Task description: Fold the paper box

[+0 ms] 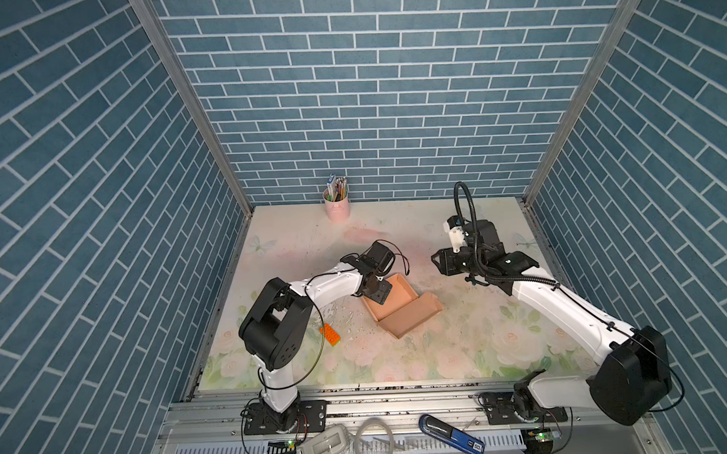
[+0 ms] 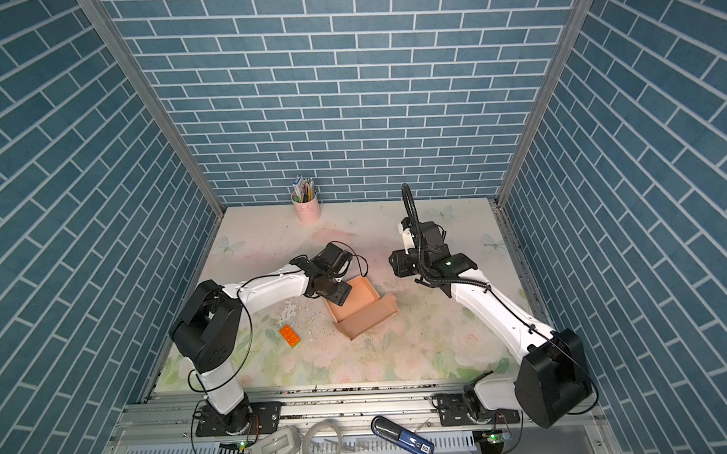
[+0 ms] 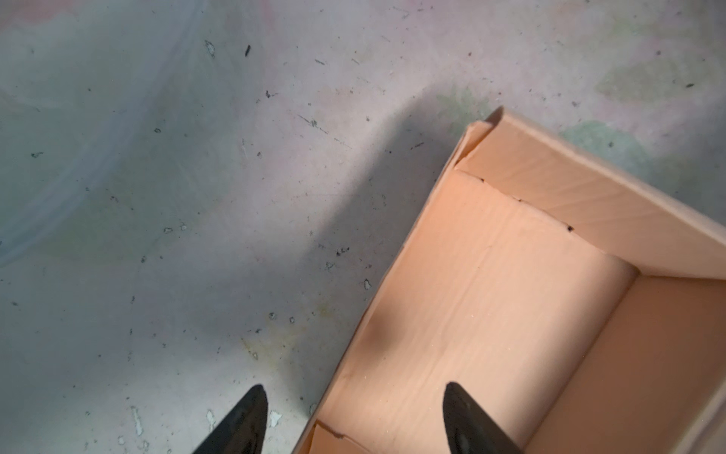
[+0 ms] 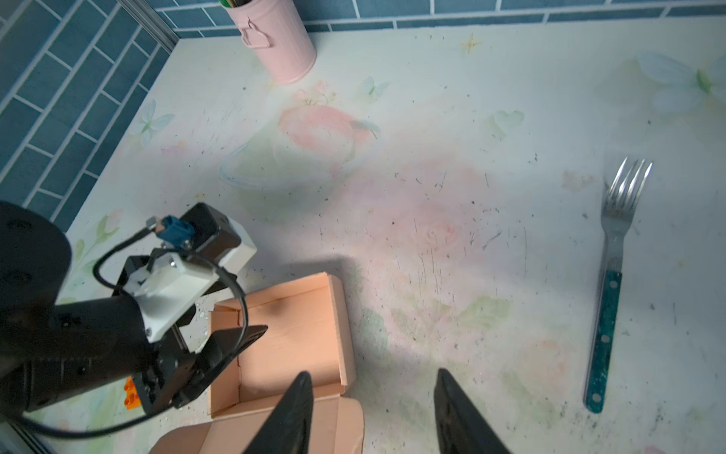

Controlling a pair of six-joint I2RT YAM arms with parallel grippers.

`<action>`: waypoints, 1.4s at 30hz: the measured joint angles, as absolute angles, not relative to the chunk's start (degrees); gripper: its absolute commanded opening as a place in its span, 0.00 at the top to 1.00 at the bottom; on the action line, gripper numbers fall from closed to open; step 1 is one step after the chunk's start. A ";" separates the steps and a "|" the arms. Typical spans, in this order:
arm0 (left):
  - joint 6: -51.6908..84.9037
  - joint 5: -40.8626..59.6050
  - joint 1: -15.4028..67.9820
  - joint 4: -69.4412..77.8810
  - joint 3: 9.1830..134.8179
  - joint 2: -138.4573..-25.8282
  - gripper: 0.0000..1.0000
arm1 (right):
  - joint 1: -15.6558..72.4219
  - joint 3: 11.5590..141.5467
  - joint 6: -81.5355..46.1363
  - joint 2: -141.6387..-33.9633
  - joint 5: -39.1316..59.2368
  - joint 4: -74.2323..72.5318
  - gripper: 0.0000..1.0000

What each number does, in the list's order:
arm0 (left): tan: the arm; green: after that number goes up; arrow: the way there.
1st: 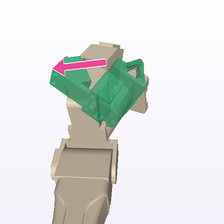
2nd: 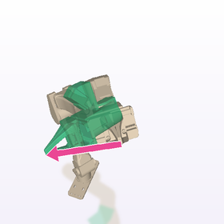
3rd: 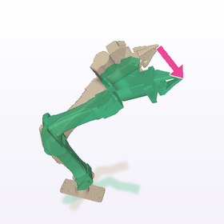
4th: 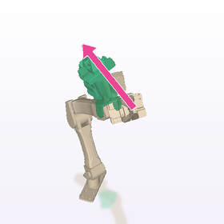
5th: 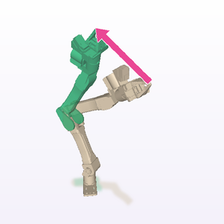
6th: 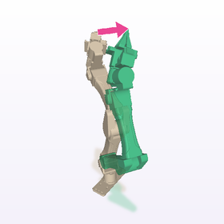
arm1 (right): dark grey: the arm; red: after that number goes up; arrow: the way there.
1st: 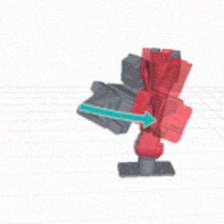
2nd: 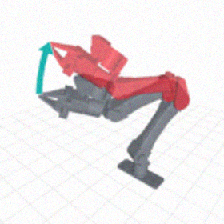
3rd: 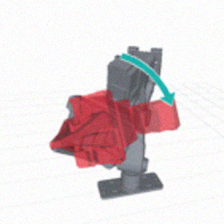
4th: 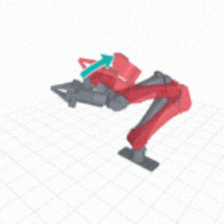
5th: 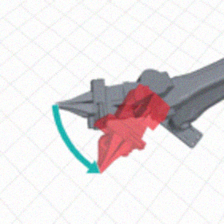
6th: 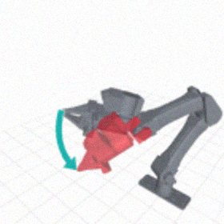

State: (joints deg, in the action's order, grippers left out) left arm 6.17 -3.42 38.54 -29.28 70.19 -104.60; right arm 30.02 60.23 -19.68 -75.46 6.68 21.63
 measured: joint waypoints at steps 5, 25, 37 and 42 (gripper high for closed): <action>6.85 -3.31 38.54 -29.19 70.26 -104.86 0.36 | 30.11 54.70 -24.88 -71.68 6.39 23.22 0.46; 10.17 -3.55 38.63 -27.00 69.78 -104.88 0.70 | 31.09 47.94 -31.16 -64.42 7.29 24.86 0.48; 14.61 -4.97 37.78 -26.44 66.00 -104.29 0.77 | 31.40 47.94 -31.88 -61.82 7.05 24.97 0.48; 17.67 -5.30 37.74 -26.50 62.57 -101.89 0.78 | 32.29 48.03 -33.04 -61.67 6.81 25.34 0.48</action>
